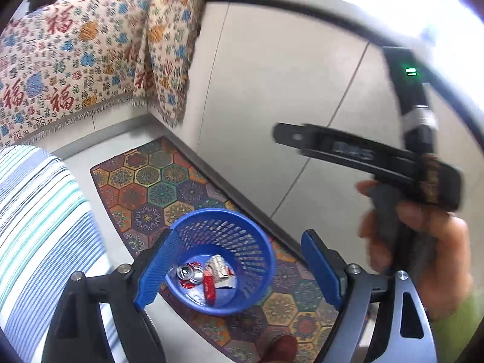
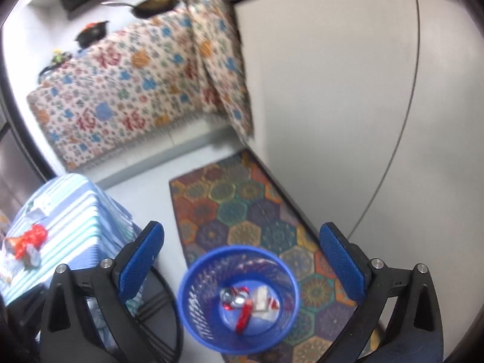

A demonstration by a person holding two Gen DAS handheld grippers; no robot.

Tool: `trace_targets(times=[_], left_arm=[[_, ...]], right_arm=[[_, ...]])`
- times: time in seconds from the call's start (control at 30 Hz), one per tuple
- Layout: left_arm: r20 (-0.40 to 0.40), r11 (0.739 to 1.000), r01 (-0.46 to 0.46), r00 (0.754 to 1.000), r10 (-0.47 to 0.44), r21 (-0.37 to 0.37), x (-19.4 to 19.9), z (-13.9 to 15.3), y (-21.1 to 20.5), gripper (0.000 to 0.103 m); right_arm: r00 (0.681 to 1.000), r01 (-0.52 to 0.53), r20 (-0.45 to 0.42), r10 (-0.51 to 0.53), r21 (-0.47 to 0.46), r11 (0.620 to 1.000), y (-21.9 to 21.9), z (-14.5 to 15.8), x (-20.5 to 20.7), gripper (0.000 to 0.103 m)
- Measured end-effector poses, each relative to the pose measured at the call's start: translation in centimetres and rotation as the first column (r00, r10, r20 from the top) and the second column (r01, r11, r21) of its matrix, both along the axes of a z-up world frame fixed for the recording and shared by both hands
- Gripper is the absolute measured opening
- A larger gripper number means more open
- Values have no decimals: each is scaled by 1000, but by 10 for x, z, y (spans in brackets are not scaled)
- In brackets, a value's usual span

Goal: Collect trash
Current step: 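Return both tools to the table toward the wrapper pile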

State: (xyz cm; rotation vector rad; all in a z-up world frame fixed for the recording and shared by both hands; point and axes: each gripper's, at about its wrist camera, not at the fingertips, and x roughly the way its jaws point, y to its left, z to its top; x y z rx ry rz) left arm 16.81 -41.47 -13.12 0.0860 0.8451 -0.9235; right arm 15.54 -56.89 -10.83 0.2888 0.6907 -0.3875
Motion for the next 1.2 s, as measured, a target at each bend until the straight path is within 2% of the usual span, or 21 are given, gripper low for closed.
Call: trace_targets(times=[0.13,0.23,0.3,0.4,0.47,0.5,0.63,0.7,0.83,0.87,0.93,1.2], left_arm=[[-27,997,-75,997,74,-21,-21,20,56,85],[-20,983,-179,984,179,33,-29,22,107,85],[15,963,-251,968,251,95,-33,16,142,85],[43,916,-359,933,357,182,-30,3,198,85],[54,873,-433,900,432,226,-25,-7,237,85],[68,843,-473,879,473,255,-21,-13,257,85],[91,757,-576,810,579,307,-9,-29,317,85],[84,730,-610,782,618,308,-3,-33,344,85],[49,704,-630,755,654,328,13,-42,379,85],[72,696,-636,753,654,333,14,-42,383,86],[75,694,-637,753,654,335,17,-42,391,88],[80,666,-670,722,687,328,46,-46,427,98]], right_arm=[[993,-103,47,106,-67,992,52,18,-1,103],[974,-220,39,223,-64,973,97,18,7,102],[951,-306,26,307,-40,951,128,14,16,102],[903,-431,-16,430,-39,902,186,2,30,102],[868,-496,-54,494,-51,867,222,-9,35,102],[848,-528,-74,524,-45,848,240,-18,38,102],[784,-611,-152,602,-11,792,297,-46,48,102],[762,-634,-187,620,-24,773,317,-58,55,102],[734,-659,-244,634,-32,751,347,-75,68,101],[729,-663,-249,637,-26,749,351,-77,68,101],[730,-660,-239,640,-2,752,356,-79,73,102],[720,-672,-239,652,-2,741,368,-84,89,103]])
